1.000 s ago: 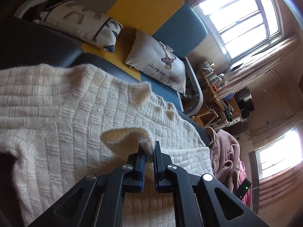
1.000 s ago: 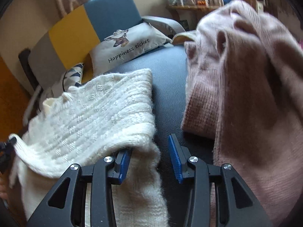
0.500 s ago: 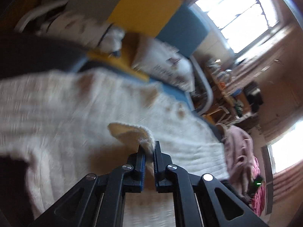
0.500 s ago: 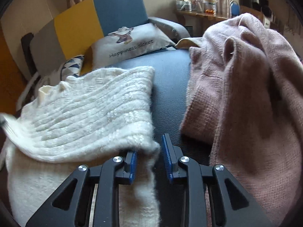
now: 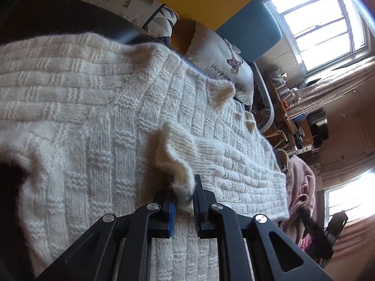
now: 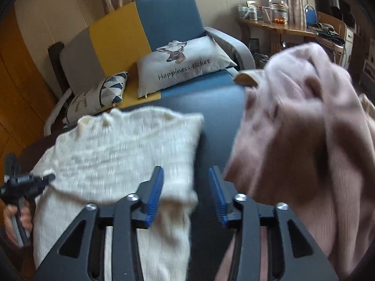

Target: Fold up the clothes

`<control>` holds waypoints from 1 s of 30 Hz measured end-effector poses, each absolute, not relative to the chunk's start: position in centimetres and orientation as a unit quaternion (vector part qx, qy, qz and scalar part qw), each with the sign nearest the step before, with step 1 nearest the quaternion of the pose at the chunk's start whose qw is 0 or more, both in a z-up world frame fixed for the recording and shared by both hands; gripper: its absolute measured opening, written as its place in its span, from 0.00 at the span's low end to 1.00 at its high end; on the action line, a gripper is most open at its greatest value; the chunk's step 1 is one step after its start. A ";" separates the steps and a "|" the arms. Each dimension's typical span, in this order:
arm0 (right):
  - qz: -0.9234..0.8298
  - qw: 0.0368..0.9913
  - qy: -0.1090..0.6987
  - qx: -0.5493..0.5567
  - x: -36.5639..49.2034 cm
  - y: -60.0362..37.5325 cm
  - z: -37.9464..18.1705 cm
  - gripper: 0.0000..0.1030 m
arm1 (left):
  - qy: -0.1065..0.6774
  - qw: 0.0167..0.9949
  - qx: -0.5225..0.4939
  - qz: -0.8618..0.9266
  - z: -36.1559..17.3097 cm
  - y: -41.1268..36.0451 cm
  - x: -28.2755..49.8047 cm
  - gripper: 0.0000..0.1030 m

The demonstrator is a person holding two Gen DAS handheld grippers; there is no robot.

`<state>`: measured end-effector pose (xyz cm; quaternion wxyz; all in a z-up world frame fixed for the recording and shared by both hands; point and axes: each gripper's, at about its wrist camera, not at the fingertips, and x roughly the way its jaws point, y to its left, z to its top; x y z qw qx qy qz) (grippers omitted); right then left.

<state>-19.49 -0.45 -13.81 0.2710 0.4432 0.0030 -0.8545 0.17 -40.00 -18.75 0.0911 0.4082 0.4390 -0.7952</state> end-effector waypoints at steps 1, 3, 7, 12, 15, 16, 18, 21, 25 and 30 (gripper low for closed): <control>-0.852 0.272 0.004 0.448 -20.6 -1.2 -13.8 0.46 | 0.435 0.093 0.411 -0.796 -18.6 -39.9 0.1 0.11; -0.839 0.268 0.009 0.473 -22.8 -3.1 -14.9 0.46 | 0.421 0.099 0.417 -0.799 -18.2 -39.4 0.0 0.10; -0.820 0.254 0.024 0.512 -25.4 -5.7 -17.6 0.46 | 0.371 0.114 0.424 -0.818 -17.2 -38.6 -0.6 0.07; -0.829 0.254 0.125 0.483 -24.0 -8.1 -18.7 0.15 | 0.276 0.121 0.417 -0.857 -15.1 -37.1 -0.9 0.06; -0.842 0.256 0.168 0.444 -22.6 -8.8 -17.8 0.13 | 0.242 0.116 0.385 -0.883 -13.2 -36.5 -1.1 0.06; -0.847 0.257 0.171 0.434 -22.3 -8.8 -17.2 0.13 | 0.229 0.115 0.370 -0.893 -12.4 -36.3 -1.0 0.06; -0.854 0.259 0.174 0.416 -21.9 -8.9 -16.5 0.13 | 0.186 0.122 0.346 -0.912 -11.2 -35.8 -0.9 0.06; -0.855 0.258 0.178 0.412 -21.7 -9.1 -17.1 0.13 | 0.146 0.147 0.378 -0.902 -12.6 -36.3 -2.2 0.06; -0.850 0.257 0.167 0.428 -21.9 -9.2 -18.9 0.13 | 0.190 0.150 0.430 -0.870 -16.0 -38.2 -3.0 0.07; -0.842 0.275 0.130 0.445 -22.8 -8.2 -17.8 0.14 | 0.202 0.143 0.419 -0.874 -15.3 -38.0 -2.7 0.06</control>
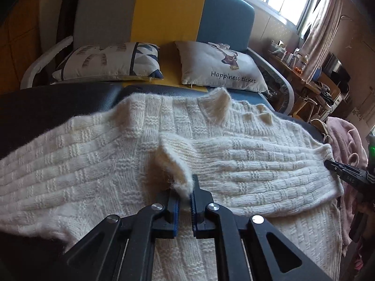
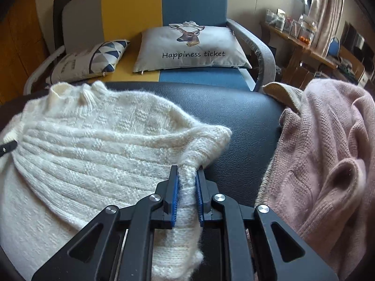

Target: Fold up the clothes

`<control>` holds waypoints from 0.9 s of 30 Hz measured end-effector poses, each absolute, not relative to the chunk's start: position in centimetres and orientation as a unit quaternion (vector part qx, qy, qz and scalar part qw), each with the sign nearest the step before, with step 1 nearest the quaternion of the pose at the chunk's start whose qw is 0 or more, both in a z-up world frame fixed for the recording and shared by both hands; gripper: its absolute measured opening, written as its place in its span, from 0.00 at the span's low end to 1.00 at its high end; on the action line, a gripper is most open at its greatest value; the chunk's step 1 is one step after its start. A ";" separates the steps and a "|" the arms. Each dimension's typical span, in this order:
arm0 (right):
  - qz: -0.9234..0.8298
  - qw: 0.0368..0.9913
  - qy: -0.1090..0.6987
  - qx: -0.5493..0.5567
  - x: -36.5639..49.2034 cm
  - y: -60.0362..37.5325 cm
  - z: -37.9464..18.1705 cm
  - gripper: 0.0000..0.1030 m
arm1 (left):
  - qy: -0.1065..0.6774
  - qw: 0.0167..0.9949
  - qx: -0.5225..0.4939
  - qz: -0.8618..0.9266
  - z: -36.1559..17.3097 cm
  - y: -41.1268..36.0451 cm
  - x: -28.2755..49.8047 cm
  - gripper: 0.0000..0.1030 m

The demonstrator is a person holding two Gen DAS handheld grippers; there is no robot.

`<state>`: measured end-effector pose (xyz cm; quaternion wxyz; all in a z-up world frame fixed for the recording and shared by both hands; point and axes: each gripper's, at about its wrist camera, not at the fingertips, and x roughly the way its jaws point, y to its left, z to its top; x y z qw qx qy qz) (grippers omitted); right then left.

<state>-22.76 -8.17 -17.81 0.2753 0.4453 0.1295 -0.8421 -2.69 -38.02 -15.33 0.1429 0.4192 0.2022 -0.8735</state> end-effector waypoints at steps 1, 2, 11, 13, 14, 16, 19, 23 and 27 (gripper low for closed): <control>-0.834 0.287 0.110 0.459 -23.1 -7.9 -17.6 0.15 | 0.208 0.142 0.419 -0.872 -15.3 -38.0 -2.6 0.06; -0.830 0.291 0.081 0.469 -23.4 -7.2 -17.3 0.16 | 0.216 0.142 0.420 -0.870 -15.5 -38.0 -2.5 0.06; -0.854 0.270 0.055 0.441 -19.1 -0.9 -14.3 0.17 | 0.304 0.127 0.423 -0.844 -17.1 -39.4 -2.2 0.07; -0.850 0.280 0.053 0.443 -17.2 -0.2 -15.2 0.17 | 0.328 0.126 0.422 -0.836 -17.3 -40.0 -2.3 0.07; -0.847 0.285 0.052 0.445 -16.3 0.1 -15.7 0.17 | 0.330 0.125 0.423 -0.834 -17.3 -40.0 -2.3 0.07; -0.842 0.297 0.047 0.448 -14.7 0.4 -16.8 0.17 | 0.334 0.125 0.425 -0.832 -17.4 -40.1 -2.4 0.07; -0.823 0.325 0.032 0.465 -13.6 -0.7 -18.8 0.17 | 0.329 0.128 0.430 -0.831 -17.3 -39.9 -2.6 0.07; -0.839 0.314 0.016 0.444 -14.5 -1.9 -19.5 0.17 | 0.321 0.129 0.434 -0.832 -17.3 -39.7 -2.7 0.08; -0.863 0.275 -0.007 0.424 -16.5 -1.4 -19.4 0.17 | 0.317 0.128 0.433 -0.834 -17.3 -39.7 -2.6 0.08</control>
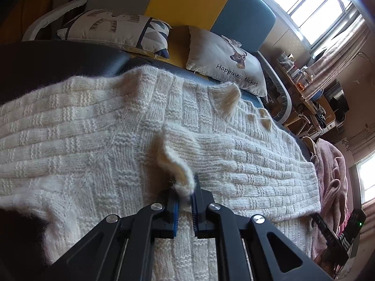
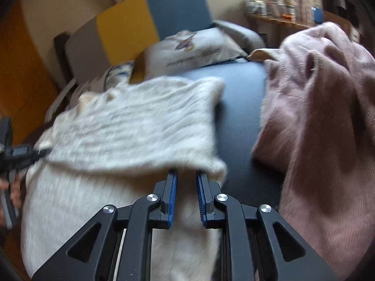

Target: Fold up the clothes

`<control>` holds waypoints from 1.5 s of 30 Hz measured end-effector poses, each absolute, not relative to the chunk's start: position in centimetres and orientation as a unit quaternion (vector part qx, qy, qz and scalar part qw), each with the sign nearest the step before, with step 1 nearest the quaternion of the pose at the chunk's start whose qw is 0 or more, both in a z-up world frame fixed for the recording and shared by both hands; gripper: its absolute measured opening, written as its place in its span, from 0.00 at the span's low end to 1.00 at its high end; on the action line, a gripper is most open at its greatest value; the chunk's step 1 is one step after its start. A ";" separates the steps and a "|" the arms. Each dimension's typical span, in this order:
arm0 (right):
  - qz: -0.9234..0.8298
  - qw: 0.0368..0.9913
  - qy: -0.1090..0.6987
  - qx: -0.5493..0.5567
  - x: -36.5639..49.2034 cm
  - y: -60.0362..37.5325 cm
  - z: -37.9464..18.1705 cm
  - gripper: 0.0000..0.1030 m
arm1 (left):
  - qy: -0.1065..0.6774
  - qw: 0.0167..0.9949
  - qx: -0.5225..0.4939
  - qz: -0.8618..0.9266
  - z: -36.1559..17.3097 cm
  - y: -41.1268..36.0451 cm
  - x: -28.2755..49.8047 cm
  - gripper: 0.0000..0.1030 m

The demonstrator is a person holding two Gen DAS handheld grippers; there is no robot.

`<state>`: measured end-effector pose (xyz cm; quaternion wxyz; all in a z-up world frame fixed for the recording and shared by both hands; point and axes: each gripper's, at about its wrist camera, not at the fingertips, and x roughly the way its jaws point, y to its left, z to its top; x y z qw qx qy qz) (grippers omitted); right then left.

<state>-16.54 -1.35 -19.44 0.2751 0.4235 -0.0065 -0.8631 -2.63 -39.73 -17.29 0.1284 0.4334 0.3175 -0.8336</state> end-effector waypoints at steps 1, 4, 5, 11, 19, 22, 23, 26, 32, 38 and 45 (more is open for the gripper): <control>-0.870 0.262 -0.013 0.418 -17.0 -1.0 -19.4 0.17 | 0.315 0.129 0.433 -0.835 -17.3 -39.7 -2.6 0.08; -0.876 0.228 -0.041 0.423 -18.6 0.2 -20.2 0.15 | 0.303 0.131 0.432 -0.839 -17.3 -39.4 -2.7 0.08; -0.873 0.218 -0.053 0.432 -19.1 0.6 -20.6 0.15 | 0.299 0.133 0.432 -0.840 -17.3 -39.3 -2.6 0.08; -0.865 0.217 -0.068 0.448 -19.3 1.9 -19.9 0.14 | 0.278 0.142 0.431 -0.846 -17.0 -38.5 -2.6 0.08; -0.848 0.268 -0.101 0.447 -20.6 1.0 -16.8 0.20 | 0.288 0.131 0.428 -0.846 -16.8 -38.5 -2.2 0.09; -0.837 0.271 -0.096 0.465 -22.7 -0.9 -16.8 0.55 | 0.274 0.132 0.432 -0.849 -16.8 -38.2 -2.3 0.09; -0.834 0.270 -0.084 0.474 -23.5 -1.7 -17.3 0.55 | 0.268 0.132 0.434 -0.850 -16.8 -38.1 -2.4 0.09; -0.822 0.266 -0.050 0.500 -25.4 -3.5 -19.1 0.55 | 0.255 0.131 0.436 -0.853 -16.7 -37.9 -2.6 0.09; -0.847 0.258 -0.013 0.466 -24.4 -3.1 -18.6 0.13 | 0.214 0.126 0.433 -0.867 -16.5 -36.9 -2.6 0.09; -0.856 0.220 -0.055 0.465 -24.9 -0.8 -20.6 0.21 | 0.178 0.107 0.444 -0.872 -16.5 -34.8 -3.3 0.09; -0.886 0.197 -0.007 0.420 -23.6 0.1 -16.5 0.21 | 0.246 0.094 0.439 -0.859 -17.1 -36.8 -3.1 0.10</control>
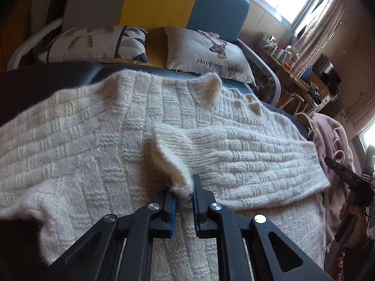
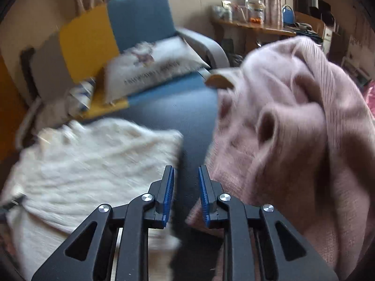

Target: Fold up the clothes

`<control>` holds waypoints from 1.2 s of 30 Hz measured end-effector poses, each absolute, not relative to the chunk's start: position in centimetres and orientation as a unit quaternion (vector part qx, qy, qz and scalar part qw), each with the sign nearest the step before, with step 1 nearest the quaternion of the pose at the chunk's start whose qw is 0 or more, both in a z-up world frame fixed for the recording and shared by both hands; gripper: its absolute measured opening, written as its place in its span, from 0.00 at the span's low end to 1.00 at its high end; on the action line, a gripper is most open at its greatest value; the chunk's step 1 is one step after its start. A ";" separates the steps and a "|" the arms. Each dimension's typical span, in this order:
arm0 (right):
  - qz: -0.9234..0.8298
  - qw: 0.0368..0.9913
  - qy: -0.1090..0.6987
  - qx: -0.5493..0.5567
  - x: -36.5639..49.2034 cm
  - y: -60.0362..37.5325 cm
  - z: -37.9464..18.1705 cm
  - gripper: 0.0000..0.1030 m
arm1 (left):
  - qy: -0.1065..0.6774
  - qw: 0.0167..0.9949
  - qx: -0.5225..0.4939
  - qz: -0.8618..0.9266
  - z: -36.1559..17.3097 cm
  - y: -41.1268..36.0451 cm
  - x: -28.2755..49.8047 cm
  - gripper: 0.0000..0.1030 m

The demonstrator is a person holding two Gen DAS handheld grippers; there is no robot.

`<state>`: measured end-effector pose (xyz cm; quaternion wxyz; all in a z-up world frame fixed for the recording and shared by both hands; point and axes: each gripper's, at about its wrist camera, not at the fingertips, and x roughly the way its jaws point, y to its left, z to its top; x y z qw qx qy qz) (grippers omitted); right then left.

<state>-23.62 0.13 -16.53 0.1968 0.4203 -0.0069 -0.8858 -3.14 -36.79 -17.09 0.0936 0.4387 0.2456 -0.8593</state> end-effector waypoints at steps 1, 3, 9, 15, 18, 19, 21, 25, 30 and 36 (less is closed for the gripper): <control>-0.884 0.212 -0.012 0.417 -23.9 -0.4 -16.0 0.21 | 0.245 0.093 0.439 -0.859 -17.1 -36.9 -3.2 0.10; -0.874 0.239 -0.018 0.423 -25.0 -2.0 -15.5 0.21 | 0.240 0.095 0.440 -0.860 -17.1 -36.9 -3.4 0.10; -0.833 0.238 0.042 0.499 -27.9 -5.9 -19.6 0.18 | 0.218 0.099 0.427 -0.872 -16.4 -36.4 -4.2 0.10; -0.863 0.183 0.059 0.468 -26.9 -4.5 -18.5 0.17 | 0.241 0.090 0.432 -0.864 -16.9 -36.9 -3.5 0.16; -0.865 0.224 0.072 0.443 -24.0 -4.7 -16.4 0.20 | 0.275 0.080 0.427 -0.858 -17.3 -38.1 -2.7 0.19; -0.863 0.242 0.077 0.437 -23.0 -4.9 -15.8 0.20 | 0.286 0.077 0.425 -0.856 -17.4 -38.5 -2.4 0.19; -0.857 0.272 0.094 0.427 -21.4 -5.9 -15.4 0.22 | 0.298 0.073 0.421 -0.853 -17.2 -38.9 -2.4 0.20; -0.845 0.282 0.141 0.432 -19.5 -7.3 -16.8 0.33 | 0.309 0.062 0.428 -0.847 -17.1 -39.2 -3.2 0.24; -0.835 0.285 0.131 0.452 -19.9 -6.8 -19.1 0.34 | 0.285 0.087 0.433 -0.851 -16.5 -39.1 -4.9 0.10; -0.839 0.296 0.117 0.441 -19.7 -6.2 -19.1 0.35 | 0.195 0.126 0.395 -0.889 -13.7 -37.4 -5.0 0.06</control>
